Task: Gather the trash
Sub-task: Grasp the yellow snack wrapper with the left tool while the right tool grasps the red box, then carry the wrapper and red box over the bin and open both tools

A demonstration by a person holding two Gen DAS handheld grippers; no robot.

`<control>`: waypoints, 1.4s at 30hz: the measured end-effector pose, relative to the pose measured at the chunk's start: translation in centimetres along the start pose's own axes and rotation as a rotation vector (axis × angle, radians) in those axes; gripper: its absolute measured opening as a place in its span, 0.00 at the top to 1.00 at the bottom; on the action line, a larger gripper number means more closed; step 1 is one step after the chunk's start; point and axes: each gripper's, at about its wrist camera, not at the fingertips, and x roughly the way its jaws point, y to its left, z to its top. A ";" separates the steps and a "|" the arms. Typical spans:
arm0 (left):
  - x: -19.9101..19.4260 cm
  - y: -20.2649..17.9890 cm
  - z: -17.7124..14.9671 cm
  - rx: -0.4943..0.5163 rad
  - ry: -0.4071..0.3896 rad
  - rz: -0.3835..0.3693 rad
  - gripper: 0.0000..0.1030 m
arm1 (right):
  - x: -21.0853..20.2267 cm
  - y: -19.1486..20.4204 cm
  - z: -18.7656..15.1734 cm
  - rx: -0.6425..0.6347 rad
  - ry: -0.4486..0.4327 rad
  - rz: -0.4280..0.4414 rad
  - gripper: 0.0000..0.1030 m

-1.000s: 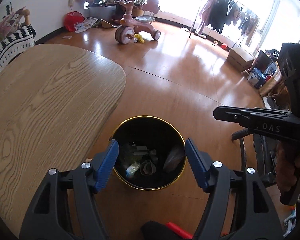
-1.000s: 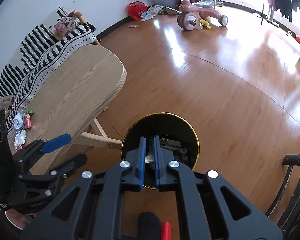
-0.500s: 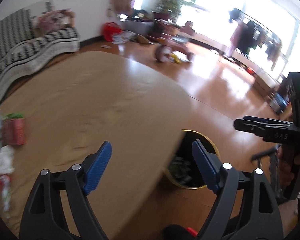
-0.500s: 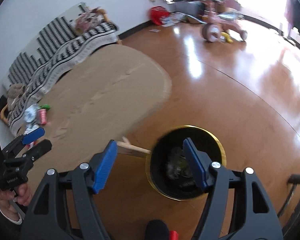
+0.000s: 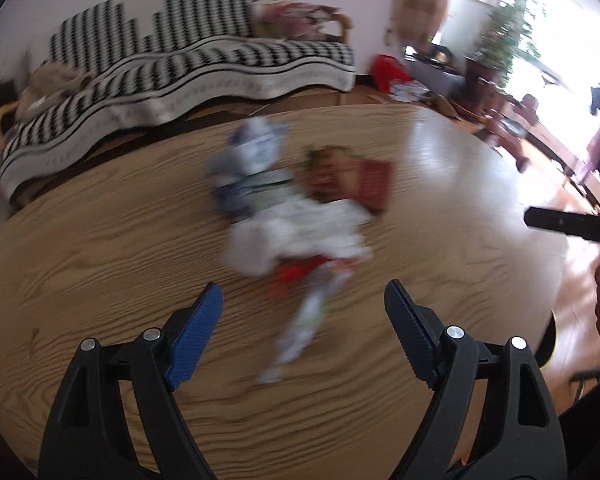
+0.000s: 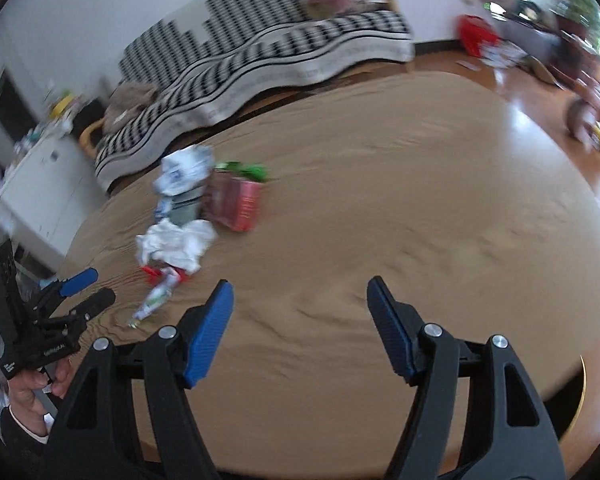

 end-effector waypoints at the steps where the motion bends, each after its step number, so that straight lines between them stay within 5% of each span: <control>1: 0.5 1.1 -0.3 -0.016 0.014 0.012 0.22 | 1.2 1.1 0.8 -0.023 0.005 0.006 0.34; 6: 2.7 1.7 -1.5 0.000 0.078 -0.009 0.22 | 6.9 4.0 4.0 -0.058 0.052 0.066 0.32; 15: 6.1 -1.3 -2.4 0.117 0.132 -0.023 0.22 | 15.4 2.7 7.2 0.070 0.132 0.138 0.32; 17: 6.1 -1.7 -2.6 0.139 0.127 -0.011 0.23 | 15.8 2.8 7.2 0.089 0.119 0.166 0.43; 18: 6.2 -1.9 -2.6 0.146 0.123 -0.014 0.27 | 16.2 2.8 7.1 0.097 0.133 0.190 0.59; 19: 6.1 -2.1 -2.6 0.151 0.119 -0.018 0.36 | 16.2 2.8 6.8 0.110 0.140 0.226 0.63; 20: 6.0 -2.4 -2.5 0.157 0.120 -0.022 0.42 | 15.8 2.9 6.6 0.108 0.131 0.226 0.64; 22: 5.9 -2.8 -2.2 0.170 0.140 -0.029 0.80 | 14.9 3.1 6.2 0.093 0.116 0.224 0.68; 24: 5.7 -3.0 -1.9 0.155 0.163 -0.044 0.88 | 13.4 2.9 5.7 0.102 0.100 0.225 0.70; 35: 0.4 -6.6 1.2 0.088 0.036 -0.073 0.89 | -0.2 0.8 3.0 0.080 -0.026 0.131 0.73; 42: -0.6 -14.2 3.2 0.098 -0.003 -0.187 0.89 | -10.6 -4.5 -0.9 0.075 -0.109 -0.041 0.73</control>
